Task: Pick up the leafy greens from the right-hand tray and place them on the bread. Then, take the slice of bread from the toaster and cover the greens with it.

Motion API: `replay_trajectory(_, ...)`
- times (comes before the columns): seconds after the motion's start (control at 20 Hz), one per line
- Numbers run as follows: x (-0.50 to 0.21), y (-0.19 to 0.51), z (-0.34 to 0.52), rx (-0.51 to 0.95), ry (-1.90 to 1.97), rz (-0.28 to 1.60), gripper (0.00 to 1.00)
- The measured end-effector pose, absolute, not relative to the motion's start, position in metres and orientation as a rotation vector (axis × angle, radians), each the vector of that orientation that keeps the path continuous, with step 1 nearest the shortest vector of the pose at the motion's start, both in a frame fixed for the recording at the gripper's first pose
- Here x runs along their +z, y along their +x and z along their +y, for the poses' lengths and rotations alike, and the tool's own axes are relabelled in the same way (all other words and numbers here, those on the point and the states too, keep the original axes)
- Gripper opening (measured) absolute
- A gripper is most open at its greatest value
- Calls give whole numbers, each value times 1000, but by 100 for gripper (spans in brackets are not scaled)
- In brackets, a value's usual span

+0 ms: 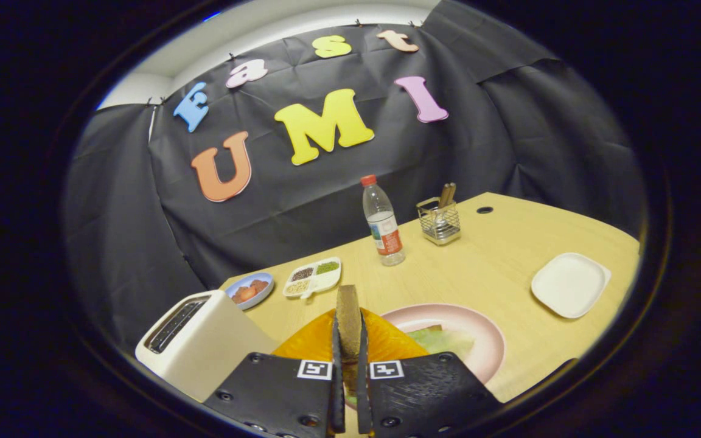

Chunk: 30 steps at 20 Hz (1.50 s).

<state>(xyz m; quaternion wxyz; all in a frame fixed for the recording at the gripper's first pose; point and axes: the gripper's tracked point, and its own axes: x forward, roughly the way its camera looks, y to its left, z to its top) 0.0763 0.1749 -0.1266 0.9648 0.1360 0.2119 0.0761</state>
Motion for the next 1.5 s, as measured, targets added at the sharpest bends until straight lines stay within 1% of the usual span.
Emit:
replay_trajectory(0.15, -139, 75, 162, 133, 275, 459, 8)
replay_trajectory(0.2, -146, 74, 159, 128, 281, 477, 12)
replay_trajectory(0.25, -151, 72, 155, 130, 290, 489, 12)
replay_trajectory(0.35, -159, 71, 143, 114, 288, 508, 18)
replay_trajectory(0.4, -163, 70, 137, 101, 284, 513, 20)
replay_trajectory(0.5, -168, 71, 128, 86, 290, 519, 27)
replay_trajectory(0.7, -176, 73, 107, 40, 309, 535, 33)
replay_trajectory(0.8, -179, 75, 95, 9, 302, 535, 45)
replay_trajectory(0.85, -178, 75, 93, 3, 305, 533, 45)
replay_trajectory(0.95, -177, 77, 85, -12, 284, 526, 54)
replay_trajectory(1.05, -159, 76, 75, -28, 251, 469, 63)
replay_trajectory(1.2, -117, 73, 68, -38, 168, 327, 89)
replay_trajectory(1.25, -103, 70, 67, -37, 139, 281, 94)
replay_trajectory(1.5, -26, 52, 70, -9, 27, 36, 96)
